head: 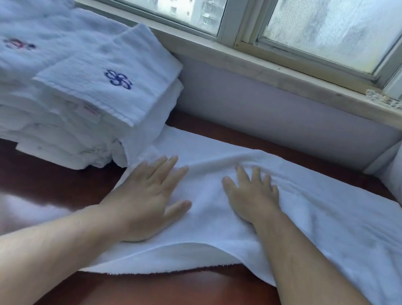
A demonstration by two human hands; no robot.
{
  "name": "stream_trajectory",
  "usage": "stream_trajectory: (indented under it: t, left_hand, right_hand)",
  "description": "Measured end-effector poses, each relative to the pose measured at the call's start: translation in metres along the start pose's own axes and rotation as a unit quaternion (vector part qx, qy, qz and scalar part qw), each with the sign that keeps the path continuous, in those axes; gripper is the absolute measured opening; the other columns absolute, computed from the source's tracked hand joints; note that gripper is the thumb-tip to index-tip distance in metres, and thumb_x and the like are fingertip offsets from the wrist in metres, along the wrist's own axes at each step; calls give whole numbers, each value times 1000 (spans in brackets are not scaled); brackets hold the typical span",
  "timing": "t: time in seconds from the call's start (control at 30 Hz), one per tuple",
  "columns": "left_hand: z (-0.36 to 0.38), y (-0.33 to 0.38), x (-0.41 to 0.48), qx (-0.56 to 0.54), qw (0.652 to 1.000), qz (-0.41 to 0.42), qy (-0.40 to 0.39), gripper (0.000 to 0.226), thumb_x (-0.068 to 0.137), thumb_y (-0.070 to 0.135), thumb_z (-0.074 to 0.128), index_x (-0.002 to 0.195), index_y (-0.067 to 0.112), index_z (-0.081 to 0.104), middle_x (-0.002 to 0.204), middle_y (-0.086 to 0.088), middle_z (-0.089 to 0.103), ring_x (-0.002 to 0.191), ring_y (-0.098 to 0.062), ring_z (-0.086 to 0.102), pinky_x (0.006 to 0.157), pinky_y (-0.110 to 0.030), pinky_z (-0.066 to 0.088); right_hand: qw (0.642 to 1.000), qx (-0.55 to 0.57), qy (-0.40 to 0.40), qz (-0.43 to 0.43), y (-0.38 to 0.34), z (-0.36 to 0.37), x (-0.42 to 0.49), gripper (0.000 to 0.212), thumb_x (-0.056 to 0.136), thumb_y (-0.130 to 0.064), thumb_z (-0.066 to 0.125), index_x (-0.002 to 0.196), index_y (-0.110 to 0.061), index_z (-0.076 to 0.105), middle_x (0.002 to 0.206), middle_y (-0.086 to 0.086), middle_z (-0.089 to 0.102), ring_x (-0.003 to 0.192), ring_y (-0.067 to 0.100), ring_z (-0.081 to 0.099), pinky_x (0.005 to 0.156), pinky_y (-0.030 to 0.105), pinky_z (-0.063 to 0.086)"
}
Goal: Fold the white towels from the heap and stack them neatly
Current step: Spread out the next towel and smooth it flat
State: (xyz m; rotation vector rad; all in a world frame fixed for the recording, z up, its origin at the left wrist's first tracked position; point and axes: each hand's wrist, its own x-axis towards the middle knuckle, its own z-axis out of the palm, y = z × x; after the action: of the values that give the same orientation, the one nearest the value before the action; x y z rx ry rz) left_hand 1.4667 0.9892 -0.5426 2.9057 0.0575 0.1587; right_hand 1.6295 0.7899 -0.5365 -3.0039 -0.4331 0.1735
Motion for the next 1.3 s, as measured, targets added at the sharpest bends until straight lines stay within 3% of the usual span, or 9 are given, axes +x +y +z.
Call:
stream_trajectory:
  t: [0.4, 0.6, 0.77, 0.93, 1.0, 1.03, 1.1, 1.2, 1.3]
  left_hand:
    - [-5, -12, -64, 46, 996, -28, -75, 88, 85, 80, 9, 158, 34, -10, 164, 8, -22, 149, -8, -23, 120, -34, -10]
    - [-16, -16, -89, 60, 992, -55, -100, 96, 79, 85, 9, 158, 33, -9, 164, 11, -22, 148, -6, -24, 123, -41, -7]
    - [-22, -21, -99, 52, 989, -82, -108, 103, 74, 90, 11, 158, 34, -8, 163, 13, -22, 147, -3, -25, 122, -45, -9]
    - [-32, -20, -104, 60, 982, -100, -150, 104, 78, 88, 17, 158, 29, -13, 162, 10, -25, 147, -5, -27, 122, -47, -12]
    - [-43, -14, -94, 55, 980, -109, -157, 94, 89, 78, 24, 159, 25, -9, 165, 6, -19, 149, -8, -23, 122, -44, -11]
    - [-47, -7, -85, 45, 983, -108, -143, 87, 95, 71, 25, 160, 22, -4, 167, 3, -14, 151, -10, -18, 122, -41, -9]
    - [-53, 12, -62, 35, 991, -91, -97, 73, 102, 57, 23, 160, 18, 2, 168, -2, -4, 153, -14, -8, 122, -35, -2]
    - [-51, 50, -24, 36, 994, -49, -89, 67, 105, 52, 21, 160, 19, 2, 168, -2, -3, 154, -16, -6, 122, -34, 0]
    - [-34, 96, 8, 53, 995, 13, -83, 65, 105, 50, 21, 160, 19, 6, 168, -3, 1, 154, -18, -5, 123, -38, 2]
  right_hand:
    - [1000, -8, -12, 20, 3, 4, -82, 71, 95, -65, 11, 159, -38, 1, 168, 7, -10, 153, 35, -10, 121, 50, -3]
    - [999, 15, 18, -28, -9, -1, -96, 70, 95, -60, 18, 159, -32, 16, 167, 11, 10, 153, 37, 0, 122, 53, 7]
    - [998, 16, -40, -52, -36, 3, -95, 75, 90, -69, 16, 158, -40, 8, 169, 6, -6, 153, 36, -11, 119, 55, -5]
    - [997, 10, -37, -61, -44, 3, -90, 70, 93, -64, 17, 158, -39, 13, 169, 8, -1, 153, 38, -6, 120, 54, -1]
    - [996, 38, -32, -79, -36, -7, -87, 57, 96, -57, 23, 144, -33, 43, 161, 11, 24, 149, 39, 12, 119, 52, 13]
    - [994, 59, -21, -88, -28, -13, -86, 45, 98, -52, 26, 121, -28, 56, 147, 12, 40, 143, 39, 23, 115, 51, 23]
    - [990, 89, 27, -105, -8, -24, -86, 29, 100, -39, 33, 86, -23, 52, 119, 9, 51, 130, 36, 35, 105, 45, 34]
    - [983, 93, 122, -103, 40, -45, -93, 30, 99, -24, 39, 71, -18, 44, 94, 6, 52, 108, 33, 47, 87, 37, 37]
    - [979, 109, 170, -23, 112, -60, -108, 31, 95, -22, 43, 64, -14, 43, 80, 6, 52, 90, 32, 49, 71, 36, 37]
